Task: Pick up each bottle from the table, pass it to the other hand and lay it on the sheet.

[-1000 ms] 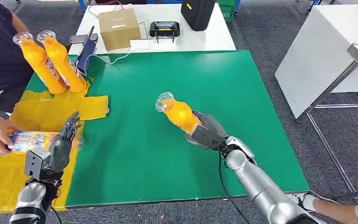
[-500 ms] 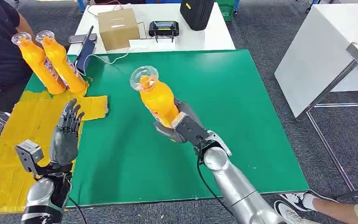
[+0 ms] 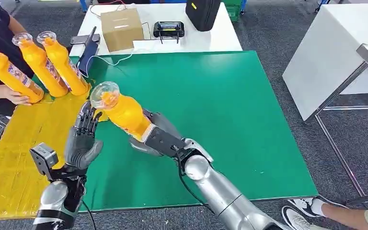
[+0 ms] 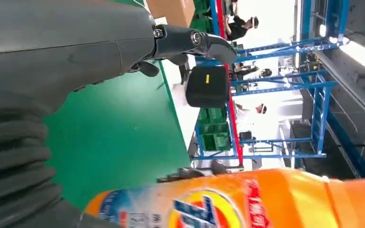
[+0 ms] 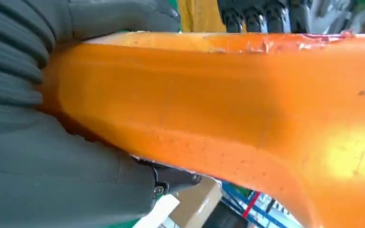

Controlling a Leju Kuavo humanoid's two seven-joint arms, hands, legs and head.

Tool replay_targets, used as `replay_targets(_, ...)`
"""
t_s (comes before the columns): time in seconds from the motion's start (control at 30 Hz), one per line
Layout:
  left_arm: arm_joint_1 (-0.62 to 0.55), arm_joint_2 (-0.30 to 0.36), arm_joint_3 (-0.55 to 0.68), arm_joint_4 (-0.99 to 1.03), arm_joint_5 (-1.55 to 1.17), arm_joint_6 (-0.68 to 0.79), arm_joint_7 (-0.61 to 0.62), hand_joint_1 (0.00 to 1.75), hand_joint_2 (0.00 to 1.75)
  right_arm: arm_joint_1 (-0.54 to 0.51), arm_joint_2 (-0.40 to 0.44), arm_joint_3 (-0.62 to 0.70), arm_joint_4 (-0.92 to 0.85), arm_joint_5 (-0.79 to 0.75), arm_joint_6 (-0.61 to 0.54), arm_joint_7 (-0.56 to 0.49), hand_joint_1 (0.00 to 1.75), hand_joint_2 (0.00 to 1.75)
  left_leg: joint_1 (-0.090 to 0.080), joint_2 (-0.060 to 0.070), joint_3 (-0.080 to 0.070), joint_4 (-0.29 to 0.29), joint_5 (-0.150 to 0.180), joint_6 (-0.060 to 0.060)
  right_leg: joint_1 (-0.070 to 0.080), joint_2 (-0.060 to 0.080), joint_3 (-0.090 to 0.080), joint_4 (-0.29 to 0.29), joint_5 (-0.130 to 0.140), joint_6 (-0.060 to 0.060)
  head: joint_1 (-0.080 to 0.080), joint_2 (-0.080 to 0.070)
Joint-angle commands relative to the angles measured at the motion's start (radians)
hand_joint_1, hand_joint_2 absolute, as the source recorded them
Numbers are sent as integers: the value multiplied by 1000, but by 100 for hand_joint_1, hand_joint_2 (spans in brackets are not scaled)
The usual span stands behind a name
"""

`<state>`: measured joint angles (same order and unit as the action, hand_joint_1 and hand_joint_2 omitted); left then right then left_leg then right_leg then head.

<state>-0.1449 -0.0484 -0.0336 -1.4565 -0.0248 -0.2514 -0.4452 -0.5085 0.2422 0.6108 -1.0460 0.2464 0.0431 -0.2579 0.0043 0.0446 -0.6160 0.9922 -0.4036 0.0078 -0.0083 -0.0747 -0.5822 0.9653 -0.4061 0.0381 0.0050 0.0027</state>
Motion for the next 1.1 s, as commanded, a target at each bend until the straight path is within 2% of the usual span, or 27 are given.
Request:
replay_targets(0.03,-49,5,-43,50,-24,12,-1,0,175,-81,3,44,171,-13,2,3,175,175,1,-4,4,0,-2,-1,0,6,4,1,-2,-1,0,0)
replay_targets(0.63,-63,9,-53,60,-29,9,-1,0,175,-89,11,50,207,-12,6,-1,175,175,1,-4,3,0,-1,-1,0,4,3,0,-1,-1,0,0)
replay_targets(1.1,-99,30,-96,113,-3,-39,19,0,175,-123,30,77,324,-2,8,-7,175,175,1,-4,5,0,-2,-1,0,6,5,0,-2,-2,0,0)
